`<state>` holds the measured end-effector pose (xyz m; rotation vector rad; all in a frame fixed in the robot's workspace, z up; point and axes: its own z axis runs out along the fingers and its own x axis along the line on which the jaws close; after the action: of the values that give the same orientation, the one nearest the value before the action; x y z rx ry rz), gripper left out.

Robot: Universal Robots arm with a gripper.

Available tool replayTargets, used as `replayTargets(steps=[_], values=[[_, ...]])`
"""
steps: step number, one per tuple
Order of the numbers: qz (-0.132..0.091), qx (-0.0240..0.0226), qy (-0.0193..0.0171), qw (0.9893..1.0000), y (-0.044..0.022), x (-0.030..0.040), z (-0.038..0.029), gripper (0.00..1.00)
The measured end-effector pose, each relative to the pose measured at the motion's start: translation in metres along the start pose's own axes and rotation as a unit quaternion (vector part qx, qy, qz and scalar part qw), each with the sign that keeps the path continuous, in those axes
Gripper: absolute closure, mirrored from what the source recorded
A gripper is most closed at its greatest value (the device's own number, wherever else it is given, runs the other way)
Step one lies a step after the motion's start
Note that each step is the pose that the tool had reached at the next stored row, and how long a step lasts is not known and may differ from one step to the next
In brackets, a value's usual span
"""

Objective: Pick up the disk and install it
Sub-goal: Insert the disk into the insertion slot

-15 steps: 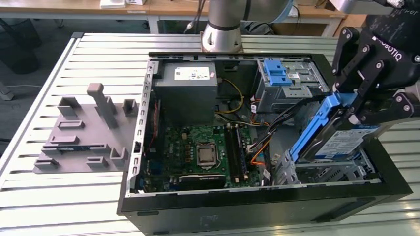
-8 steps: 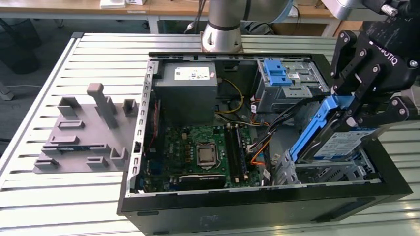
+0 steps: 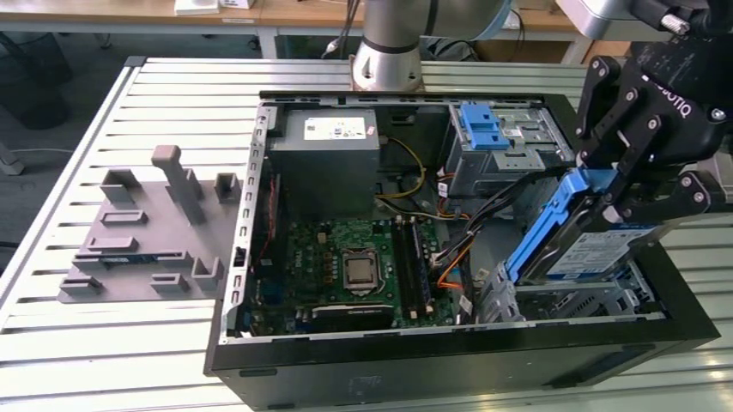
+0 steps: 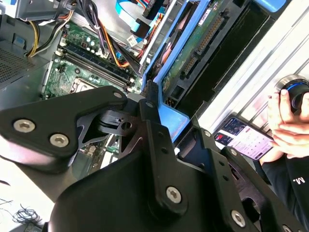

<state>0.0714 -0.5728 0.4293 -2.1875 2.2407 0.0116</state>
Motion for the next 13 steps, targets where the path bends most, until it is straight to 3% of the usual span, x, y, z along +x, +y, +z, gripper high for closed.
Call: replayTargets(steps=[13], values=[[0.000, 0.0000, 0.0000, 1.0000, 0.0000, 0.0001, 0.0041, 0.64]])
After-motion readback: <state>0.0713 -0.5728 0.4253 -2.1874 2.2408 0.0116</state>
